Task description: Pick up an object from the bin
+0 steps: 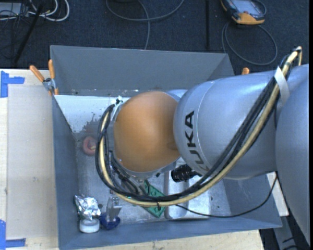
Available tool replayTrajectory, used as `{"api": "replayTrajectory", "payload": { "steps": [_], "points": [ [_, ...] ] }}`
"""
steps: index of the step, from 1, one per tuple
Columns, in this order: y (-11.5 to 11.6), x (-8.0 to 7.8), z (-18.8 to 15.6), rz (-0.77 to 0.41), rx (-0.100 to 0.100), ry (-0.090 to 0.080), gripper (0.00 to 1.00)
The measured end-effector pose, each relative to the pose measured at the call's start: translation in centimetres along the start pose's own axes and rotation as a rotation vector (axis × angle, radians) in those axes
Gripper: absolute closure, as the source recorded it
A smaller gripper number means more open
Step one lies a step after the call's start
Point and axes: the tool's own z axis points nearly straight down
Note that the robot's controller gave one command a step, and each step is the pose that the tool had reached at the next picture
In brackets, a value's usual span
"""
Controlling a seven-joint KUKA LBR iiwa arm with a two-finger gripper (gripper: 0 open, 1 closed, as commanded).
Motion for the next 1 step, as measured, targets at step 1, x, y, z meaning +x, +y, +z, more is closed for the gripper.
{"api": "replayTrajectory", "payload": {
  "steps": [1],
  "points": [
    [0.39,-2.39,12.64,-0.368,-0.001,-0.009,0.00]
  ]
}}
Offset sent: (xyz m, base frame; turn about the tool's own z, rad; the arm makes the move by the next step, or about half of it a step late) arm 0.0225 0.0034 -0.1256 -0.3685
